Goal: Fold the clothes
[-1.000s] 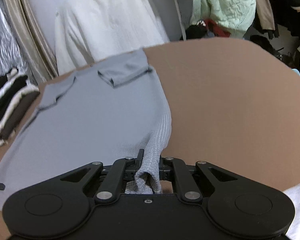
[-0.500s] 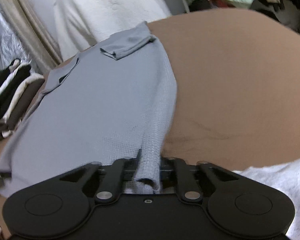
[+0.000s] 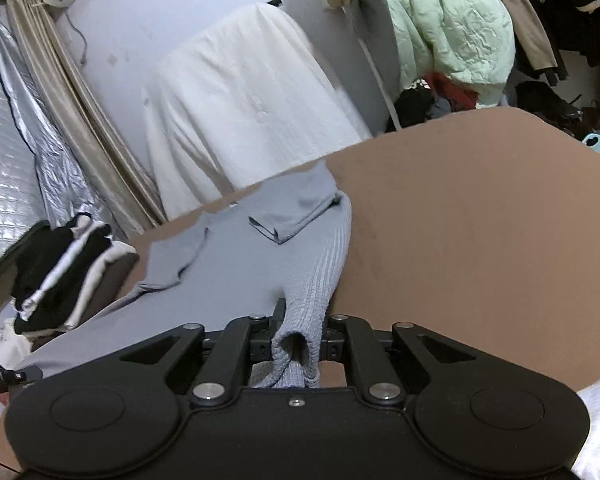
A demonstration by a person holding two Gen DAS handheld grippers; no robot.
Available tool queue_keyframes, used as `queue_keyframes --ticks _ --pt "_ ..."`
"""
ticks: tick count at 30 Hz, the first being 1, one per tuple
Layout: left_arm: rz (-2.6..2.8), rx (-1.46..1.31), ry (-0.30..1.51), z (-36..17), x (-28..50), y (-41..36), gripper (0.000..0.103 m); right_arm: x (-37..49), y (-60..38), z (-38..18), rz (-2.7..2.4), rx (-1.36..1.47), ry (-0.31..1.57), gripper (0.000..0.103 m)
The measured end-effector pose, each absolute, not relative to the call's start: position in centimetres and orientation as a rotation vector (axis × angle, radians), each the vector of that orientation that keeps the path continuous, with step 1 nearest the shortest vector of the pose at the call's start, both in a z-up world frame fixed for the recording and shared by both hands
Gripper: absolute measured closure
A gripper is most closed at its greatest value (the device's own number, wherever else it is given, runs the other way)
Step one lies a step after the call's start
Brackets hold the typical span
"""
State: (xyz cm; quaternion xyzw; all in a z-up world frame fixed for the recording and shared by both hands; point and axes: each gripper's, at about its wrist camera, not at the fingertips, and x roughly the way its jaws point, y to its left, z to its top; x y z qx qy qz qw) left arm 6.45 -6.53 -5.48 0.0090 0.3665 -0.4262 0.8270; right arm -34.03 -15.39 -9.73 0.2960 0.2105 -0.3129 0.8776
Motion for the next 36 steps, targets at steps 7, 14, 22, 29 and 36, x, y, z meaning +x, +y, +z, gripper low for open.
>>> queue_keyframes --ticks 7,14,22,29,36 --pt "-0.868 0.031 0.832 -7.0 5.6 -5.6 0.100 -34.6 -14.4 -7.1 -0.612 0.558 0.447 0.093" --pt "-0.883 -0.010 0.786 -4.6 2.8 -3.1 0.100 -36.3 -12.8 -7.1 -0.580 0.564 0.430 0.093" --pt "-0.879 -0.033 0.837 -3.8 0.5 0.4 0.100 -39.4 -10.1 -5.9 -0.562 0.592 0.425 0.093" --pt "-0.889 -0.071 0.918 -3.7 -2.0 4.0 0.100 -43.0 -6.2 -3.6 -0.561 0.612 0.470 0.093" --pt "-0.860 -0.032 0.859 -2.1 0.6 1.2 0.100 -41.2 -9.3 -1.4 -0.528 0.569 0.470 0.092"
